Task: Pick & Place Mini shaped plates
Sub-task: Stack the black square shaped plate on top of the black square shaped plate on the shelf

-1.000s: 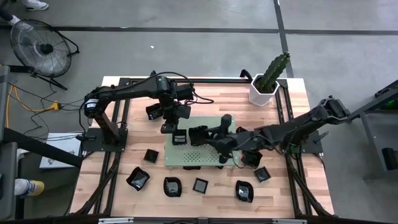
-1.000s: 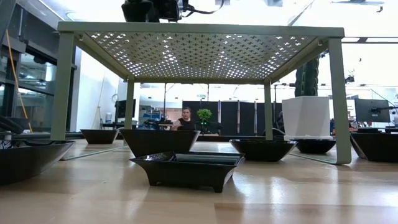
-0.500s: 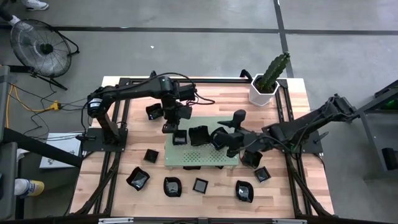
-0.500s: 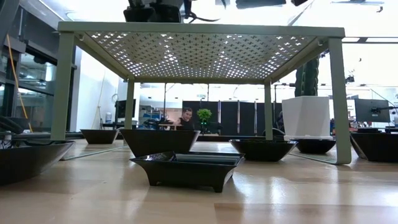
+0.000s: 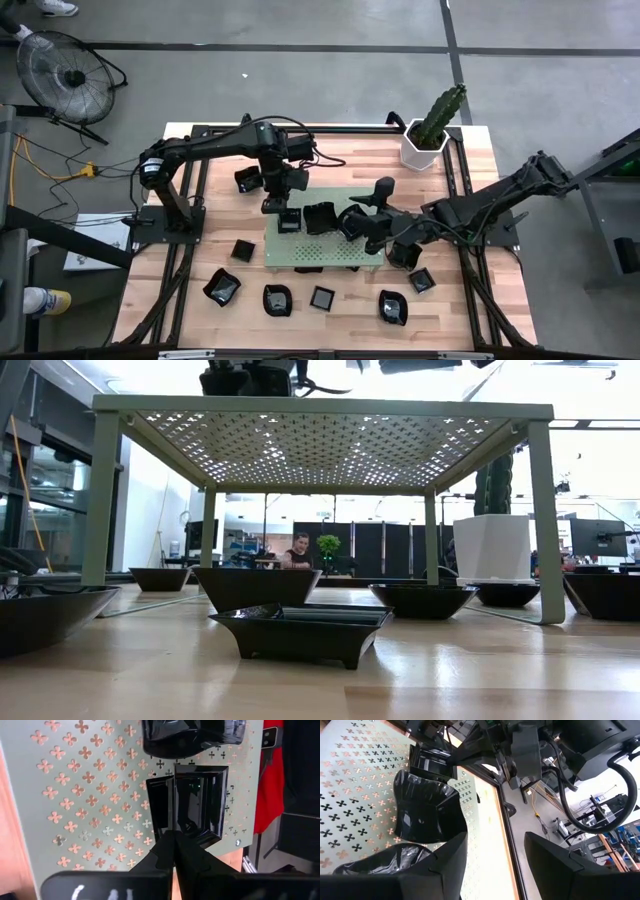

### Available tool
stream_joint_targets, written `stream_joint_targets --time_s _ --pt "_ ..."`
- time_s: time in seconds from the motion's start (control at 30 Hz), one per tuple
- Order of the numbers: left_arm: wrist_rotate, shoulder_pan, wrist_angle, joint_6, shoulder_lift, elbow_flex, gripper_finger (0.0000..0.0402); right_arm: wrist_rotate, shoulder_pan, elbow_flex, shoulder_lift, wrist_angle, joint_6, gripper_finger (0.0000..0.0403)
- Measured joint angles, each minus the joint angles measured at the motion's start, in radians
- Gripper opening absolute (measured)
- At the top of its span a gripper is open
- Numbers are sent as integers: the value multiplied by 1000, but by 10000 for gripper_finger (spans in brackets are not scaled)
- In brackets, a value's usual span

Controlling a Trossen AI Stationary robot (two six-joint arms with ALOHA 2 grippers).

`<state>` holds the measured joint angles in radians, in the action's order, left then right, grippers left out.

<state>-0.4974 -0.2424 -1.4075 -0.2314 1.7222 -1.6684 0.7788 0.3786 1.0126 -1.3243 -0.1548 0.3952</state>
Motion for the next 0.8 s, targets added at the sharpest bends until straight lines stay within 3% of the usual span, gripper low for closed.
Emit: stream_joint_targets --time_s 0.5,0.8 --pt "5 0 -6 0 0 0 100 -3 -1 0 0 -42 -42 193" --pt "26 0 -8 4 -40 0 113 -2 -1 0 0 -46 -48 193"
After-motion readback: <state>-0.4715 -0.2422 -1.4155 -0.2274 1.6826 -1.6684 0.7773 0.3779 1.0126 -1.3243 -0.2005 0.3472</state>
